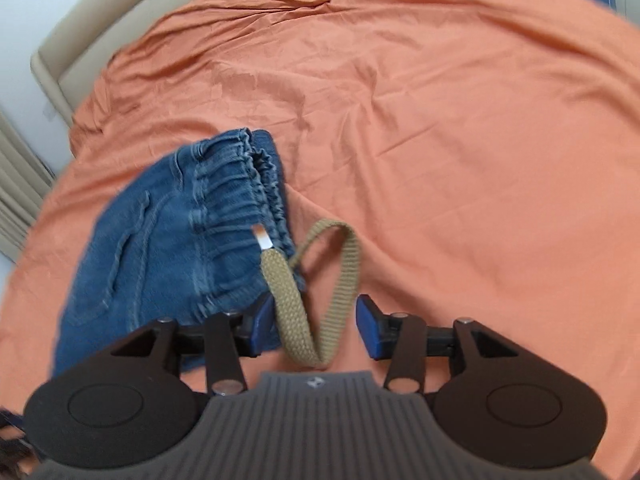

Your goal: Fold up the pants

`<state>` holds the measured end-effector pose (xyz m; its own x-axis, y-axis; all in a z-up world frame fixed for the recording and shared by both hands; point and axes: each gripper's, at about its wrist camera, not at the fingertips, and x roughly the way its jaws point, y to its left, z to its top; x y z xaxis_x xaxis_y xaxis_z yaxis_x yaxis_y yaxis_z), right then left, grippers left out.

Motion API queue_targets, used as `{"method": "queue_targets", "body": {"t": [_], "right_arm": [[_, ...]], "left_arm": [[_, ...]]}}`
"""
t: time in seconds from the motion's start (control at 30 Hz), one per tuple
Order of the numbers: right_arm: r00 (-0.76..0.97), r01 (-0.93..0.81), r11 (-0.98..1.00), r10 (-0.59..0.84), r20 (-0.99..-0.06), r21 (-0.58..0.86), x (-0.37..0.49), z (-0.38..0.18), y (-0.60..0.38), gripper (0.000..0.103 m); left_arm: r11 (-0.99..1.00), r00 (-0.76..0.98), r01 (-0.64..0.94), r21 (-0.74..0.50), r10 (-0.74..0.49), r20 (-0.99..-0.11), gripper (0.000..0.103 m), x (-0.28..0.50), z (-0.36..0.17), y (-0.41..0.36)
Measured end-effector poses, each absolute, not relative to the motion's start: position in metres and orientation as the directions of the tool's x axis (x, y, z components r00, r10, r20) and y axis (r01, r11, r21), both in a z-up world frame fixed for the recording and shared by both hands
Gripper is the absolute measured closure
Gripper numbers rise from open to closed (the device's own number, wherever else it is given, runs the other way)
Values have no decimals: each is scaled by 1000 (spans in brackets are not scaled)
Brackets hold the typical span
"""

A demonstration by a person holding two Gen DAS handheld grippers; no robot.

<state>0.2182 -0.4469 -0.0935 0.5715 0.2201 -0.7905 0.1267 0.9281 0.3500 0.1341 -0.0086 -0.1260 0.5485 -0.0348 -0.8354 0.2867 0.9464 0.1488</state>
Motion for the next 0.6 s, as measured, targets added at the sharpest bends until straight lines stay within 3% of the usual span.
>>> {"method": "queue_targets", "body": {"t": [0.3, 0.4, 0.5, 0.6], "right_arm": [[679, -16, 996, 78, -730, 91, 195, -35, -421, 49], [721, -125, 992, 102, -685, 15, 193, -25, -394, 48], [717, -217, 976, 163, -677, 5, 200, -33, -370, 49], [698, -271, 963, 194, -689, -4, 207, -50, -351, 49]], "left_arm": [[941, 606, 300, 154, -64, -793, 73, 139, -91, -14], [943, 628, 299, 146, -78, -775, 70, 152, -87, -22], [953, 660, 279, 114, -104, -744, 55, 170, -88, -32], [964, 669, 260, 54, -140, -730, 53, 192, -97, -39]]}}
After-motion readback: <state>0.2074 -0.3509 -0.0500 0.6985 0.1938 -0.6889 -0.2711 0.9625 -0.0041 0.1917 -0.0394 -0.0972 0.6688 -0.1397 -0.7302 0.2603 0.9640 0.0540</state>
